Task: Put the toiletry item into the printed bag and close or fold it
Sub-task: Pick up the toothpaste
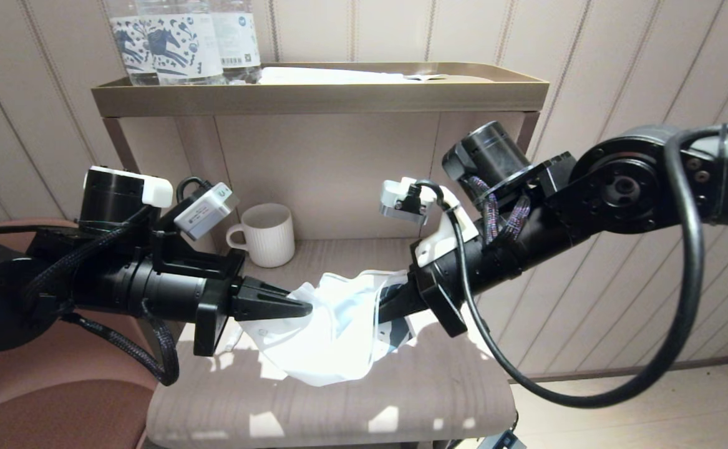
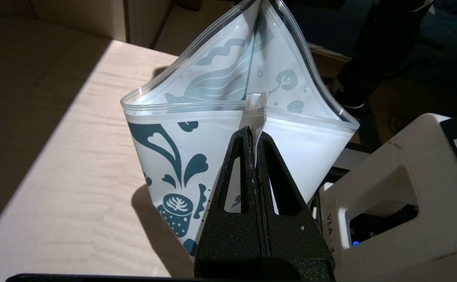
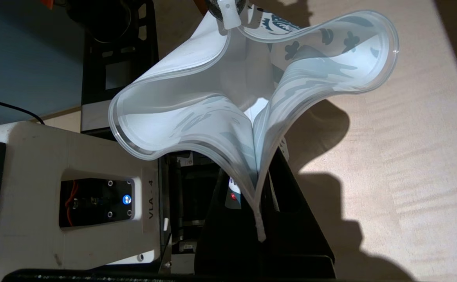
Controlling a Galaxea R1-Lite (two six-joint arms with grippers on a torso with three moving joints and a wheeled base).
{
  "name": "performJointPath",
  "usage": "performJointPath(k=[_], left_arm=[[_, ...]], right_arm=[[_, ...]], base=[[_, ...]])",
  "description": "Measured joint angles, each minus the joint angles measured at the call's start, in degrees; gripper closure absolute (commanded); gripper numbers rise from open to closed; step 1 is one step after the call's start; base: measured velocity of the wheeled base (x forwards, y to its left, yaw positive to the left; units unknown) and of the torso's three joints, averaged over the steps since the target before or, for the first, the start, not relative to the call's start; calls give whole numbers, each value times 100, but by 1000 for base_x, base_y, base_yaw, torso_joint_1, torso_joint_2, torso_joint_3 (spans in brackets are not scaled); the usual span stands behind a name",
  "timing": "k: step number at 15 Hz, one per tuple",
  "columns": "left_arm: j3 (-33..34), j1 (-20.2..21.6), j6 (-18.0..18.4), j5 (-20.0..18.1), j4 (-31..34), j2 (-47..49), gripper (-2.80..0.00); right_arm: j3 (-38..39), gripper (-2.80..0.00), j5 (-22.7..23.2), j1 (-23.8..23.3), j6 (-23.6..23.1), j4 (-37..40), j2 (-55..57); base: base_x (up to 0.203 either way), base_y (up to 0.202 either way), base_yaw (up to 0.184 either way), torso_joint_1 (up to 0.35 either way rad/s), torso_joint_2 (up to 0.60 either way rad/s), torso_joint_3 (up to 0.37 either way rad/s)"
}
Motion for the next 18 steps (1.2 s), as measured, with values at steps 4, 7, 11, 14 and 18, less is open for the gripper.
performJointPath(k=[4, 7, 11, 14, 18], left_arm=[[-98, 32, -33, 20, -7, 9, 0], [-227, 189, -35, 22, -10, 74, 0], [-379, 380, -55, 31, 45, 141, 0], [-409, 434, -45, 115, 2, 195, 0], [-335, 443, -11, 119, -6, 193, 0]], right_arm=[[117, 0, -11, -63, 0, 3, -91], [379, 0, -20, -212, -4, -9, -306], [667, 0, -20, -440, -13, -37, -633], [808, 0, -17, -540, -16, -46, -796], [824, 0, -20, -549, -16, -46, -865]], base=[[0, 0, 0, 0, 0, 0], [0, 0, 0, 0, 0, 0], [0, 0, 0, 0, 0, 0], [0, 0, 0, 0, 0, 0], [0, 0, 0, 0, 0, 0]])
